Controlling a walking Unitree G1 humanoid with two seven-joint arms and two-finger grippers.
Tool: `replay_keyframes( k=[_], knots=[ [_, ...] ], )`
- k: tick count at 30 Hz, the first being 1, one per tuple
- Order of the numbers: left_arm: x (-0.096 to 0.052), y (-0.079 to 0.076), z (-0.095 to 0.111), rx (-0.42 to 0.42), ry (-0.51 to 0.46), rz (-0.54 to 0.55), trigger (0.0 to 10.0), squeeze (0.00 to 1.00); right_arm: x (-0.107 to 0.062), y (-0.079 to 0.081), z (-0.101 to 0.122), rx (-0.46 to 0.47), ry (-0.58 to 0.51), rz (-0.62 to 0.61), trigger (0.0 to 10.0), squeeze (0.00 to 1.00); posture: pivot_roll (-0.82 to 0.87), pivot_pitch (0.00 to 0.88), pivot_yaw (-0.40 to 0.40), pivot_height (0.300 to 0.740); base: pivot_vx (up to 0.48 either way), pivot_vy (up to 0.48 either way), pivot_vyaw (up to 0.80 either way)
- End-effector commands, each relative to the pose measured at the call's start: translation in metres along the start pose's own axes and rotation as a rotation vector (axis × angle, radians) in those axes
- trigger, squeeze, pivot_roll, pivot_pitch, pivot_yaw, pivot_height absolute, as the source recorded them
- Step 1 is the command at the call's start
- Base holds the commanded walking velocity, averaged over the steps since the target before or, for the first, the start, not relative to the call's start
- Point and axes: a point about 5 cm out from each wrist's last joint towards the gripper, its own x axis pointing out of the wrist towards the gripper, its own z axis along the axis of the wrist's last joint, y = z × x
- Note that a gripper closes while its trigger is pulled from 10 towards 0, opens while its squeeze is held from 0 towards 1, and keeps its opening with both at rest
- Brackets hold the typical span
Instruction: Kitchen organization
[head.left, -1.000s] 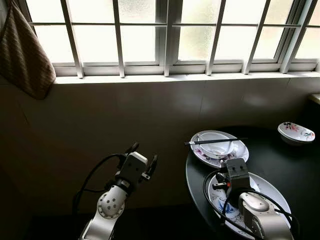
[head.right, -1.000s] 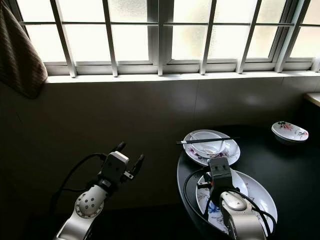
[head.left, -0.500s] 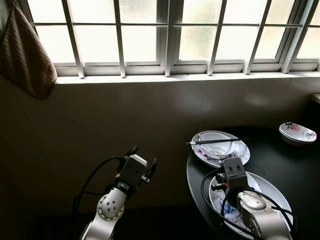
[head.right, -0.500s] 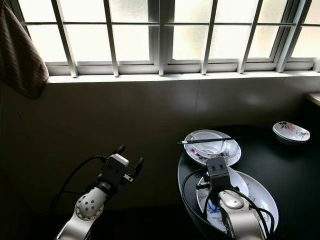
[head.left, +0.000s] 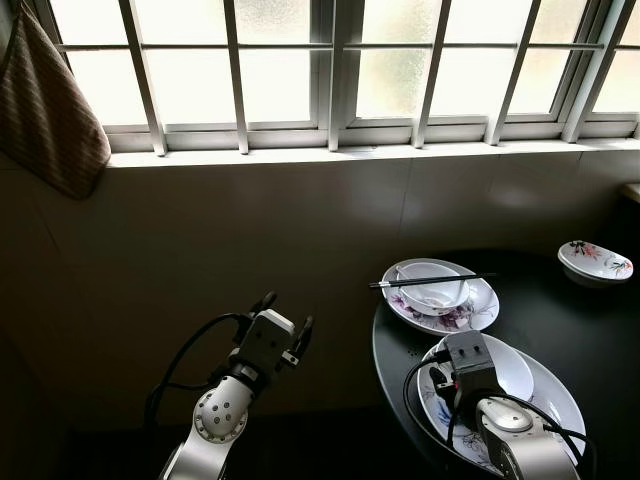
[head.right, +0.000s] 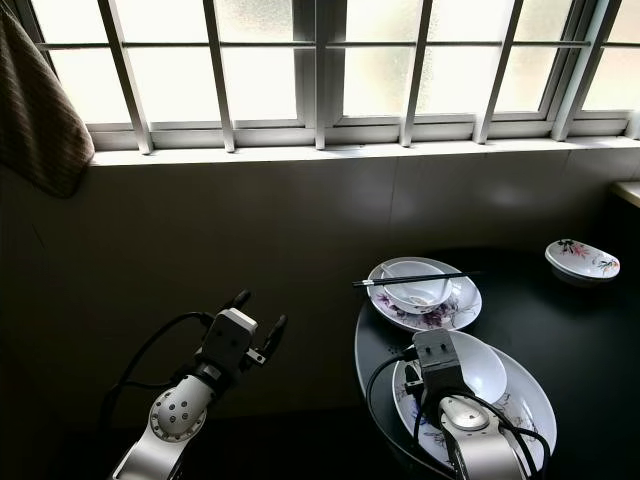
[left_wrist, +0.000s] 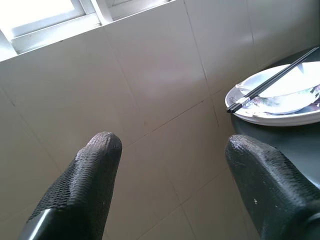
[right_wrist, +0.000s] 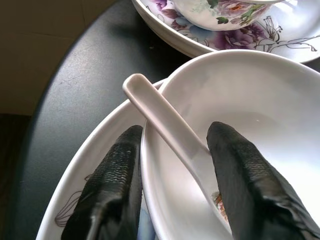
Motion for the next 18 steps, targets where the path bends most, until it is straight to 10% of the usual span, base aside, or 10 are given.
replay_keyframes(
  k=[1,18],
  knots=[
    [-0.001,0.000,-0.003,0.008,0.009,-0.007,10.0,0.00,0.000,-0.003,0.007,0.010,-0.039,-0.019,10.0,1.00,-0.14,0.000,-0.025,0.740,0.000,0.000,0.00],
    [-0.001,0.000,-0.004,0.010,0.011,-0.007,10.0,0.00,-0.002,-0.013,0.040,0.103,-0.213,-0.054,10.0,1.00,-0.14,0.000,-0.026,0.740,0.000,0.000,0.00]
  ],
)
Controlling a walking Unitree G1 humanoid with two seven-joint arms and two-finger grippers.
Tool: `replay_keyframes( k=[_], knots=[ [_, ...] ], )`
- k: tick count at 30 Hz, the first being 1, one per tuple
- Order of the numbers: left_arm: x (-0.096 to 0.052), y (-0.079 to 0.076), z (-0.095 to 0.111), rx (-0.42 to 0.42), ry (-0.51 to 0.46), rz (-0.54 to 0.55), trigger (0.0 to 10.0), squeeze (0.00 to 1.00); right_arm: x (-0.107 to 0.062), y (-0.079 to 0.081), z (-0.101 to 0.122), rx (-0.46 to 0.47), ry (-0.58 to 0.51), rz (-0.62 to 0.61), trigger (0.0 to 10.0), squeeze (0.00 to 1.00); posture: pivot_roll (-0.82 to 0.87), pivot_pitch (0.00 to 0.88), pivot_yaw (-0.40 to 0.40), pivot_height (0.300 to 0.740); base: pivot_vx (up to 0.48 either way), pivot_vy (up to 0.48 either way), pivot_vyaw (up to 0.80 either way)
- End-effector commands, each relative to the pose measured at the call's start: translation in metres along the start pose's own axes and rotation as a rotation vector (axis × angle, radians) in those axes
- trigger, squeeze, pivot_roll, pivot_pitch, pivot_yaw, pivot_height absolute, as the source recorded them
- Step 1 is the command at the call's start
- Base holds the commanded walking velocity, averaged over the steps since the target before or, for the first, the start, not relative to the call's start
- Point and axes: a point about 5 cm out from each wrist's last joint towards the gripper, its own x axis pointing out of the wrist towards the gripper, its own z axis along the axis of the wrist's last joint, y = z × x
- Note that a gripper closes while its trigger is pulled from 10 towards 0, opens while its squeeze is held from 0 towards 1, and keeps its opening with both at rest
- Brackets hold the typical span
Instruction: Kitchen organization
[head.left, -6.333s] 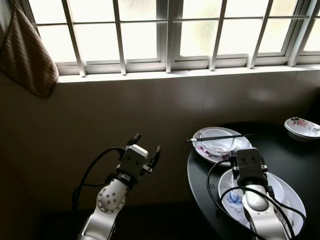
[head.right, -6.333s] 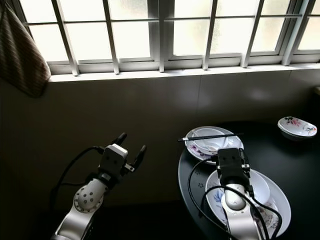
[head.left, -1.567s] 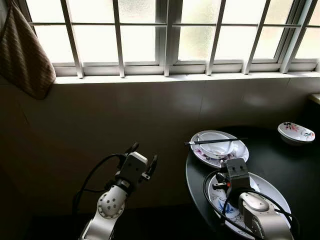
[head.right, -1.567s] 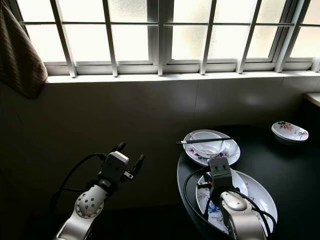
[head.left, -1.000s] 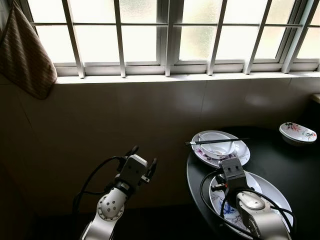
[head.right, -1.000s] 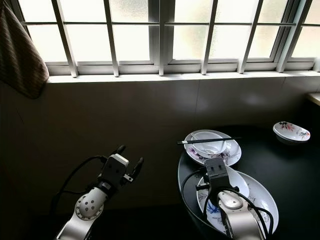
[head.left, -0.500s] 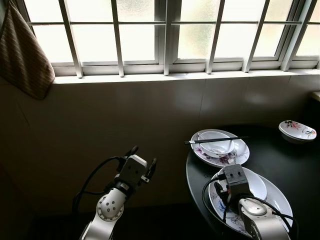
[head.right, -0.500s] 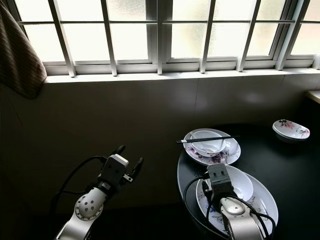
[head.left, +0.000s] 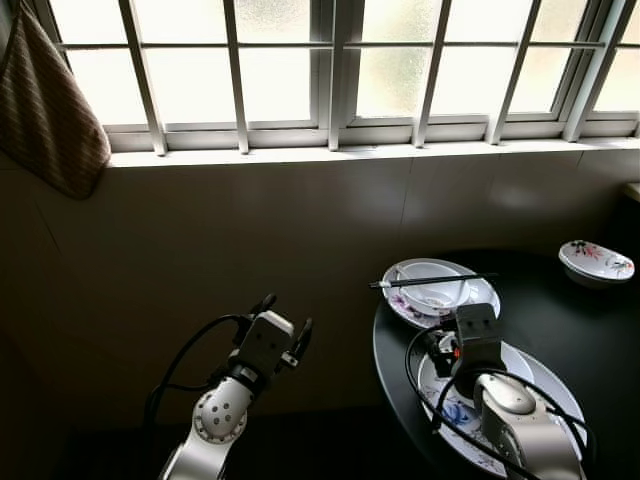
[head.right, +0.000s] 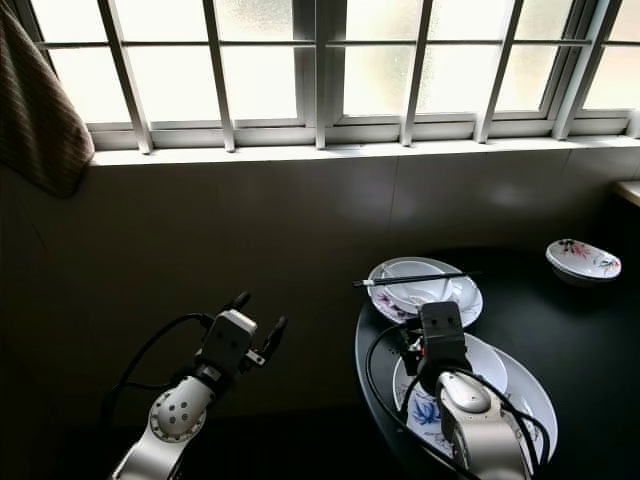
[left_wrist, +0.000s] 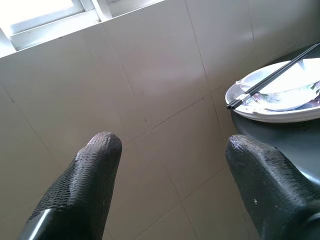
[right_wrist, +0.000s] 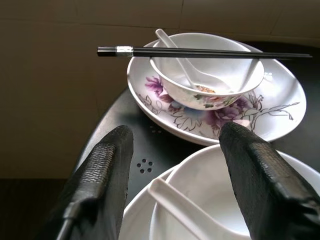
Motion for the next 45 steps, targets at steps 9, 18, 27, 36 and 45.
replay_keyframes(
  k=[9,18,27,36,45],
  knots=[
    [-0.001,0.000,-0.003,0.007,0.007,-0.003,10.0,0.00,-0.013,-0.049,0.024,-0.048,0.009,0.232,10.0,0.00,-0.15,0.000,-0.024,0.740,0.000,0.000,0.00],
    [0.006,-0.004,0.000,0.005,-0.005,-0.020,10.0,0.00,0.002,-0.089,0.026,-0.215,0.123,0.341,10.0,0.00,-0.16,0.000,-0.015,0.740,0.000,0.000,0.00],
    [0.003,0.006,-0.002,0.018,-0.003,0.003,10.0,0.00,0.023,-0.068,0.001,-0.222,0.178,0.451,10.0,0.00,-0.12,0.000,-0.023,0.740,0.000,0.000,0.00],
    [0.002,0.009,-0.001,0.027,-0.004,0.018,10.0,0.00,0.043,-0.065,-0.017,-0.290,0.220,0.338,10.0,0.00,-0.09,0.000,-0.033,0.740,0.000,0.000,0.00],
    [0.001,0.012,-0.002,0.034,-0.004,0.024,10.0,0.00,0.047,-0.075,-0.003,-0.255,0.162,0.319,10.0,0.00,-0.10,0.000,-0.030,0.740,0.000,0.000,0.00]
  ],
)
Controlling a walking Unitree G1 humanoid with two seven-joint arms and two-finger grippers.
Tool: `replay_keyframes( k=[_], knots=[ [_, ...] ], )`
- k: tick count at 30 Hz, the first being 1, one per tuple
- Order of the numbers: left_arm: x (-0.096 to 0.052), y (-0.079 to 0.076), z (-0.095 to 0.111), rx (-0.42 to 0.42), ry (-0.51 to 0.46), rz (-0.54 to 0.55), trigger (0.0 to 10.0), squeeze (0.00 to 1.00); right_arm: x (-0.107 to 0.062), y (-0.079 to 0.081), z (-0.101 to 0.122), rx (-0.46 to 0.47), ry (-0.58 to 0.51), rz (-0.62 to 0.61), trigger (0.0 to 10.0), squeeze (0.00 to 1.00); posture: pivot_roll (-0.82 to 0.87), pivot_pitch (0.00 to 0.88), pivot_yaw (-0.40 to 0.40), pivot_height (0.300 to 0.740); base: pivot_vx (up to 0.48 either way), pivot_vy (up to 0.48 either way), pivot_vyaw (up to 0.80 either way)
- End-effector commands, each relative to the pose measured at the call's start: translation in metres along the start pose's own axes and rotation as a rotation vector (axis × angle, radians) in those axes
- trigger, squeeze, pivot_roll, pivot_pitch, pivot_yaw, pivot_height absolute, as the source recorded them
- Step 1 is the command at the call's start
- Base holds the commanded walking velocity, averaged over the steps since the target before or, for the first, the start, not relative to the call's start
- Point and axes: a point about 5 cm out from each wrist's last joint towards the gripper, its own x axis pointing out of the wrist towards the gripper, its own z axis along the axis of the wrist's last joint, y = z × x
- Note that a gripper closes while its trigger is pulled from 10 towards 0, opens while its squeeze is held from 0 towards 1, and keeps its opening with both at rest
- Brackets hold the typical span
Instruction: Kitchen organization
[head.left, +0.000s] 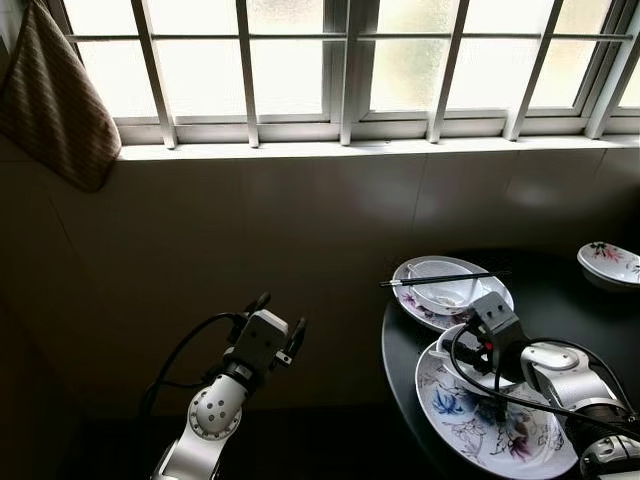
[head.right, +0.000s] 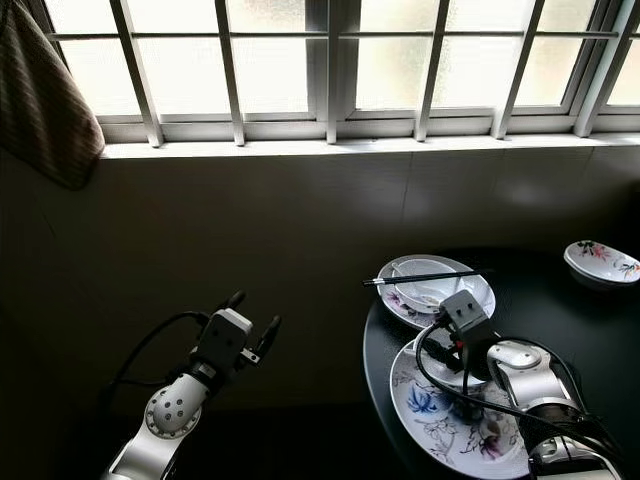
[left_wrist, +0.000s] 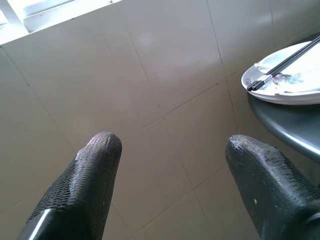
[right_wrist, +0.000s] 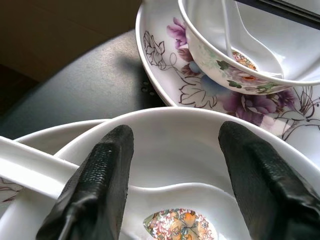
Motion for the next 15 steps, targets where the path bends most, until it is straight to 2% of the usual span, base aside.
replay_keyframes(
  k=[1,4,10,15],
  knots=[
    [0.000,0.004,0.003,0.013,-0.016,0.014,10.0,0.00,-0.003,-0.011,0.012,0.008,-0.052,-0.036,10.0,0.00,-0.10,0.000,-0.028,0.740,0.000,0.000,0.00],
    [0.001,0.003,0.004,0.013,-0.018,0.009,10.0,0.00,-0.006,-0.016,0.024,0.037,-0.116,-0.044,10.0,0.00,-0.10,0.000,-0.025,0.740,0.000,0.000,0.00],
    [0.001,0.002,0.004,0.012,-0.020,0.006,10.0,0.00,-0.014,-0.010,0.037,0.025,-0.221,0.056,10.0,0.00,-0.11,0.000,-0.019,0.740,0.000,0.000,0.00],
    [0.002,0.002,0.004,0.012,-0.019,0.000,10.0,0.00,-0.025,-0.006,0.022,-0.055,-0.176,0.173,10.0,0.00,-0.11,0.000,-0.016,0.740,0.000,0.000,0.00]
  ],
)
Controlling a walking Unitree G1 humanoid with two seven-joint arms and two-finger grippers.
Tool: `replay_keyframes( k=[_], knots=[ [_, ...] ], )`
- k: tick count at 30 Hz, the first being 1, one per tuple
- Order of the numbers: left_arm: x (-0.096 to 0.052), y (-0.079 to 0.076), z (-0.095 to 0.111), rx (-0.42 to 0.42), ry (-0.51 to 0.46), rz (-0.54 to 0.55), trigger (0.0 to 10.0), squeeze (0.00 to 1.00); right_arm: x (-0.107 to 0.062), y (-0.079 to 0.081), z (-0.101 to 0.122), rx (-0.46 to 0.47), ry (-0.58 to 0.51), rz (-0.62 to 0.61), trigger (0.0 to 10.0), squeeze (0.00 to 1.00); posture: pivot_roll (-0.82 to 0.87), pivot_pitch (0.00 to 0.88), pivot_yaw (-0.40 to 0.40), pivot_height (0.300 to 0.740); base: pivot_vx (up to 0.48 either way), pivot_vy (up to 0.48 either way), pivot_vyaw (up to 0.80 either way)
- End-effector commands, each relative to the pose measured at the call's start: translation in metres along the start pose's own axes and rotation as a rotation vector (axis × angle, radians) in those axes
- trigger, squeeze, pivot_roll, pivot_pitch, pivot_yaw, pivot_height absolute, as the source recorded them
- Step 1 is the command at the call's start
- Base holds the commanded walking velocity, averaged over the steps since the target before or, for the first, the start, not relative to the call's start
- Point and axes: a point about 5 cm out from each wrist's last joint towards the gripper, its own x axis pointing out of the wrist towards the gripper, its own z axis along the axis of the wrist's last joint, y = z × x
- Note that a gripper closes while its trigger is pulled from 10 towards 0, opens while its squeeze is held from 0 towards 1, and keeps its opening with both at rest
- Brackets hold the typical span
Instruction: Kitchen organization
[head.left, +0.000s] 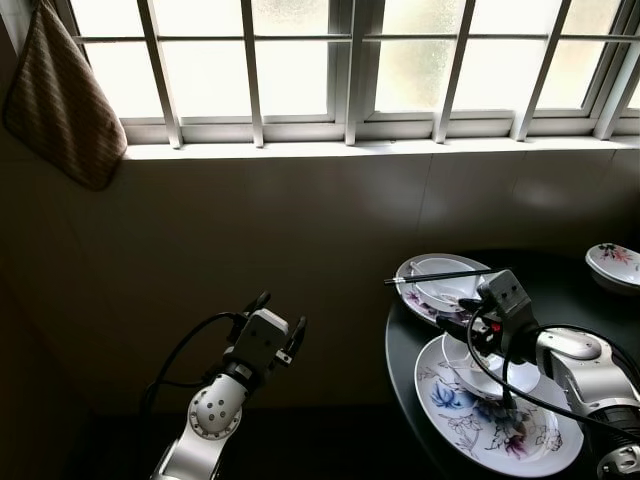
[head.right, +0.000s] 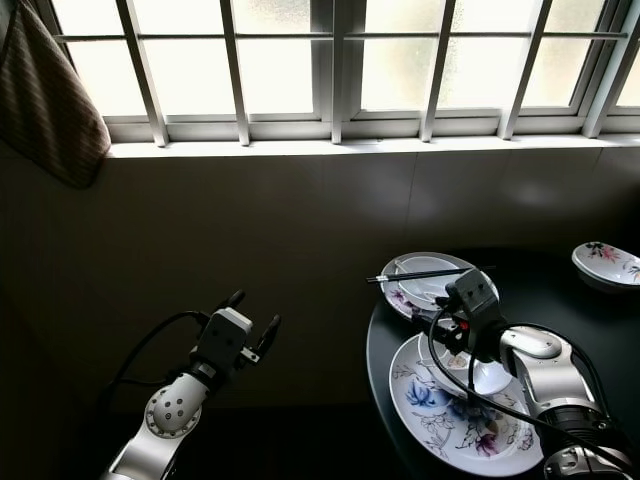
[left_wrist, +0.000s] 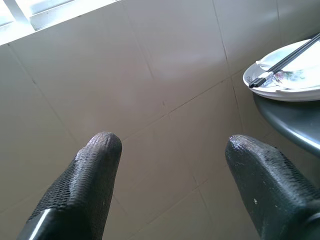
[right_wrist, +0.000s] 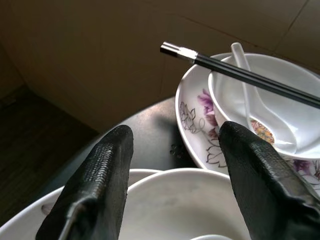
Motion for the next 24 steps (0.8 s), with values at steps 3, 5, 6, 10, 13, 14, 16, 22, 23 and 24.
replay_keyframes(
  k=[3,5,6,10,13,14,16,22,23,24],
  knots=[
    [0.002,0.002,0.004,0.010,-0.017,-0.002,10.0,0.00,-0.012,-0.001,-0.004,-0.059,0.040,0.083,10.0,0.00,-0.11,0.000,-0.016,0.740,0.000,0.000,0.00],
    [0.003,0.001,0.004,0.009,-0.017,-0.003,10.0,0.00,-0.016,-0.003,-0.008,-0.078,0.076,0.105,10.0,0.00,-0.12,0.000,-0.016,0.740,0.000,0.000,0.00],
    [0.003,0.001,0.004,0.009,-0.018,-0.004,10.0,0.00,-0.019,-0.007,-0.011,-0.099,0.114,0.113,10.0,0.00,-0.11,0.000,-0.020,0.740,0.000,0.000,0.00],
    [0.003,0.001,0.004,0.009,-0.018,-0.002,10.0,0.00,-0.022,-0.010,-0.009,-0.119,0.131,0.130,10.0,0.00,-0.11,0.000,-0.020,0.740,0.000,0.000,0.00],
    [0.003,0.002,0.003,0.010,-0.016,0.002,10.0,0.00,-0.024,-0.013,-0.006,-0.136,0.136,0.153,10.0,0.00,-0.11,0.000,-0.025,0.740,0.000,0.000,0.00],
    [0.002,0.003,0.003,0.011,-0.015,0.006,10.0,0.00,-0.025,-0.015,-0.003,-0.157,0.145,0.172,10.0,0.00,-0.11,0.000,-0.025,0.740,0.000,0.000,0.00],
    [0.001,0.003,0.003,0.011,-0.014,0.007,10.0,0.00,-0.026,-0.017,-0.001,-0.180,0.156,0.186,10.0,0.00,-0.10,0.000,-0.031,0.740,0.000,0.000,0.00],
    [0.000,0.002,0.002,0.010,-0.011,0.011,10.0,0.00,-0.025,-0.018,-0.003,-0.226,0.199,0.214,10.0,0.00,-0.10,0.000,-0.036,0.740,0.000,0.000,0.00],
    [0.000,0.002,0.002,0.010,-0.011,0.011,10.0,0.00,-0.025,-0.017,-0.005,-0.240,0.212,0.218,10.0,0.00,-0.10,0.000,-0.038,0.740,0.000,0.000,0.00],
    [0.000,0.002,0.002,0.010,-0.012,0.012,10.0,0.00,-0.024,-0.016,-0.007,-0.261,0.230,0.224,10.0,0.00,-0.09,0.000,-0.039,0.740,0.000,0.000,0.00]
  ],
)
